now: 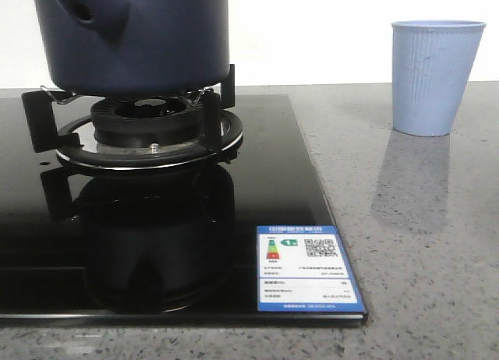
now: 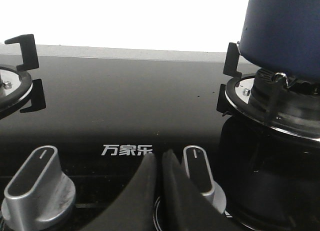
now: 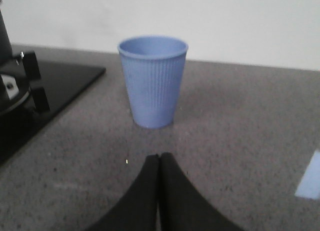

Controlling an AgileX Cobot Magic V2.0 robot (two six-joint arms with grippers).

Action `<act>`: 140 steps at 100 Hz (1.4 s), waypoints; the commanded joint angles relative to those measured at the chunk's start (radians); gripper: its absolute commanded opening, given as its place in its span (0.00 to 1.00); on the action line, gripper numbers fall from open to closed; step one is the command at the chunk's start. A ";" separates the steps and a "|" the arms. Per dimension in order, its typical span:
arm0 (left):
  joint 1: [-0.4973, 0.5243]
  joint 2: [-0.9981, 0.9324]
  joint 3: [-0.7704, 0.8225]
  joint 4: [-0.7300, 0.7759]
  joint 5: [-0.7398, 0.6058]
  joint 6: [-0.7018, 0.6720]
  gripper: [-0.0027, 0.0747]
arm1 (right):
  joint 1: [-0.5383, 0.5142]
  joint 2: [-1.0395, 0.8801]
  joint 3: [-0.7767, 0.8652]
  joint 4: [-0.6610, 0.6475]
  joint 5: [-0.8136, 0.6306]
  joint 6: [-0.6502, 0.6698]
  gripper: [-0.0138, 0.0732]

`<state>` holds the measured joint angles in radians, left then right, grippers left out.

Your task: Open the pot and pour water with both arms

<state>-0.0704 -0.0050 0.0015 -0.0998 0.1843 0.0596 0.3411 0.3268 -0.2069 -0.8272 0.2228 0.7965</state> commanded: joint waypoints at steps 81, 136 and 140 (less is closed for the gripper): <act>0.000 -0.026 0.033 -0.009 -0.074 -0.010 0.01 | -0.195 -0.215 0.233 0.780 -0.382 -0.751 0.07; 0.000 -0.025 0.033 -0.009 -0.076 -0.010 0.01 | -0.218 -0.355 0.243 0.751 -0.150 -0.751 0.07; 0.000 -0.025 0.033 -0.009 -0.076 -0.010 0.01 | -0.218 -0.355 0.243 0.751 -0.150 -0.751 0.07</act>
<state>-0.0704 -0.0050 0.0015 -0.0998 0.1843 0.0596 0.1307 -0.0084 0.0094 -0.0618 0.1442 0.0605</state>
